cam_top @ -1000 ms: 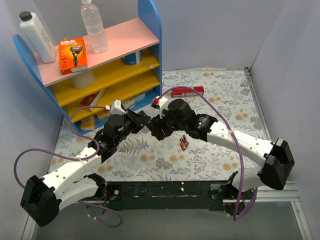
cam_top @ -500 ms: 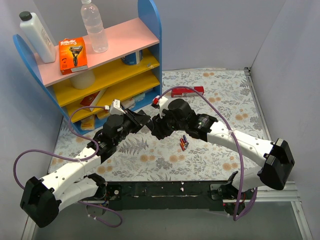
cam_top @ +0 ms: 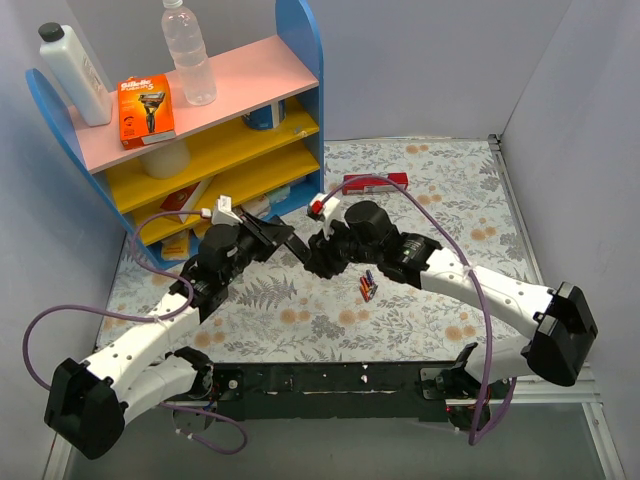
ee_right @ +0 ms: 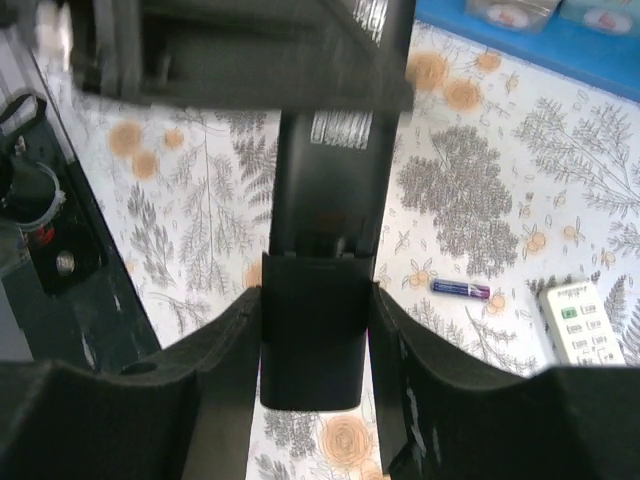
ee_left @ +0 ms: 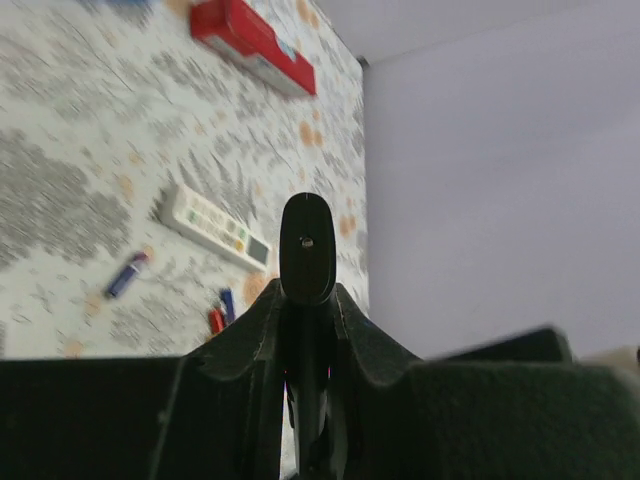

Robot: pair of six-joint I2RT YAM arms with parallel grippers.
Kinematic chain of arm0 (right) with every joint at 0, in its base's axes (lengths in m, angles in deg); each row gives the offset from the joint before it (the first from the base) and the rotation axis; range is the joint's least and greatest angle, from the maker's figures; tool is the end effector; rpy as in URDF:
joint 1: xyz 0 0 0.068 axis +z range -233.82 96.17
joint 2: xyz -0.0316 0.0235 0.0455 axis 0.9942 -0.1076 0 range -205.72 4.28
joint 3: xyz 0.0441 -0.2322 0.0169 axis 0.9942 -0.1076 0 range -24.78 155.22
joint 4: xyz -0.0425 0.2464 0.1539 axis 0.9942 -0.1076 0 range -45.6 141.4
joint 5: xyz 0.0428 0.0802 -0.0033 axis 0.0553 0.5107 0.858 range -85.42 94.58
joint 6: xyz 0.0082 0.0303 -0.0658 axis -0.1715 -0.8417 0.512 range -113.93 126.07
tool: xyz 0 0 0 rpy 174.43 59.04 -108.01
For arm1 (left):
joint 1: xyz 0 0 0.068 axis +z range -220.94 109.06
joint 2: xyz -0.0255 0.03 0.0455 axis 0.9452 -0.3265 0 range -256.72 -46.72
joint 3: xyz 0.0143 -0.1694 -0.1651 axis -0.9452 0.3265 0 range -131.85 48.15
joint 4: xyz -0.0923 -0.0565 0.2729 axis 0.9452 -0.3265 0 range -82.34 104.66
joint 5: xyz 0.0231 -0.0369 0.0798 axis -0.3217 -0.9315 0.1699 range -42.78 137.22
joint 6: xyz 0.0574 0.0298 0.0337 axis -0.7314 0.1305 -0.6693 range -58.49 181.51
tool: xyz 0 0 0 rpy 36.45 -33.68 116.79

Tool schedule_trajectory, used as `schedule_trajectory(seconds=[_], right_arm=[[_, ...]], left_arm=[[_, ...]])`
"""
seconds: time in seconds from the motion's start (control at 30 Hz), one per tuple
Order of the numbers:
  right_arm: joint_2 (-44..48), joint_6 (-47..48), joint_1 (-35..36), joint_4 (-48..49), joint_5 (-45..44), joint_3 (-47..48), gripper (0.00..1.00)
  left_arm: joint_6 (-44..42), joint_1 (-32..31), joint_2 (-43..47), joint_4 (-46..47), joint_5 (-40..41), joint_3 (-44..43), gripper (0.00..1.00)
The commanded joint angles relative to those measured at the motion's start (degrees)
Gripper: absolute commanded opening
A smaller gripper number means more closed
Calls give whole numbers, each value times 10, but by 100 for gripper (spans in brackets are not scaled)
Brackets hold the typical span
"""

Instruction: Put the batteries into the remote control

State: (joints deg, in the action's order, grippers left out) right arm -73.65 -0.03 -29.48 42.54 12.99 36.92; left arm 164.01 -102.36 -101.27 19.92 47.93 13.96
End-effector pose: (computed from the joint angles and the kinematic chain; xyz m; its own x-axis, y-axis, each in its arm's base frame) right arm 0.2136 0.3127 0.2579 -0.3395 -0.2928 -0.8939 -0.8496 0.5032 0.1579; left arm 0.2572 -0.1563 0.2224 -0.4509 -0.8685 0.2058 -0.3275 -0.0536 -0.9433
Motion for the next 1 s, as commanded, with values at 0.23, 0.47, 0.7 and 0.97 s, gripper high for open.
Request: schedule_trajectory(seconds=[0.23,0.47,0.7,0.97], right_arm=[[21,44,6,-167,65,-32,32],[4,-6,5,-147,-63,-30,31],[-69,-81,5,-124,-147,-27,32],[-149,-123,6,-85,-174,-25,36]], left_arm=[[-31,77,17,32,134,-16,0],[-79,76,41,15,72,9,0],[-130,77,152,-10,-6,67,0],[-152,76,240,-27,-67,98,0]])
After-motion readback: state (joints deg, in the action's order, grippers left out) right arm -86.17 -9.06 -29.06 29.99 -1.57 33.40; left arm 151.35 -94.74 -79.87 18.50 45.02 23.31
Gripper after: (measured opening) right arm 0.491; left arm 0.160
